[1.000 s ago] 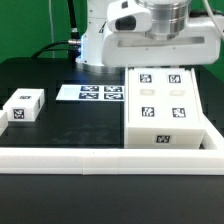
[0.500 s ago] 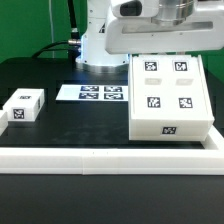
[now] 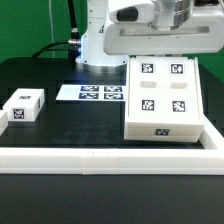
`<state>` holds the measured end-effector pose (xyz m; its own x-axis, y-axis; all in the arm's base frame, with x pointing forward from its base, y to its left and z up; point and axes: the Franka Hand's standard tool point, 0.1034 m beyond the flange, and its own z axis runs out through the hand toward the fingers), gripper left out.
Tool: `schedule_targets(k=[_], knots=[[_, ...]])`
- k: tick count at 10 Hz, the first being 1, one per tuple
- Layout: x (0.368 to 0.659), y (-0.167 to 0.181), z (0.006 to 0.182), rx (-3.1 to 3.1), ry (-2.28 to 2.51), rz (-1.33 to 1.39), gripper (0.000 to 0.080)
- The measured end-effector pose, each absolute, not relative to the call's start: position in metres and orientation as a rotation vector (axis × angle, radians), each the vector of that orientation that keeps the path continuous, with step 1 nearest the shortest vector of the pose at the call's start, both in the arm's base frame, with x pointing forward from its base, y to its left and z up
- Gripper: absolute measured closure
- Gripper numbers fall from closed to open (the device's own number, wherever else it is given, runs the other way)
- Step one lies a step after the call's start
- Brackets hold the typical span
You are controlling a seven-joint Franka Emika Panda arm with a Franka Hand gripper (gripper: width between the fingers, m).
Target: Assemble cabinet
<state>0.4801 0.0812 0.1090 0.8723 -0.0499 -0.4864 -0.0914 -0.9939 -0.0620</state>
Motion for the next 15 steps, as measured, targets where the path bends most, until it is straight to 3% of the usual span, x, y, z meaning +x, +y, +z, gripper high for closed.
schedule_targets(k=[3,9,15], knots=[[0.48,0.084,0.126,-2.936,0.109,0.845,0.0574],[0.472,0.08,0.12,-2.918,0.123,0.914,0.0574],[0.462,0.084,0.134,-2.84,0.139,1.077,0.0574]])
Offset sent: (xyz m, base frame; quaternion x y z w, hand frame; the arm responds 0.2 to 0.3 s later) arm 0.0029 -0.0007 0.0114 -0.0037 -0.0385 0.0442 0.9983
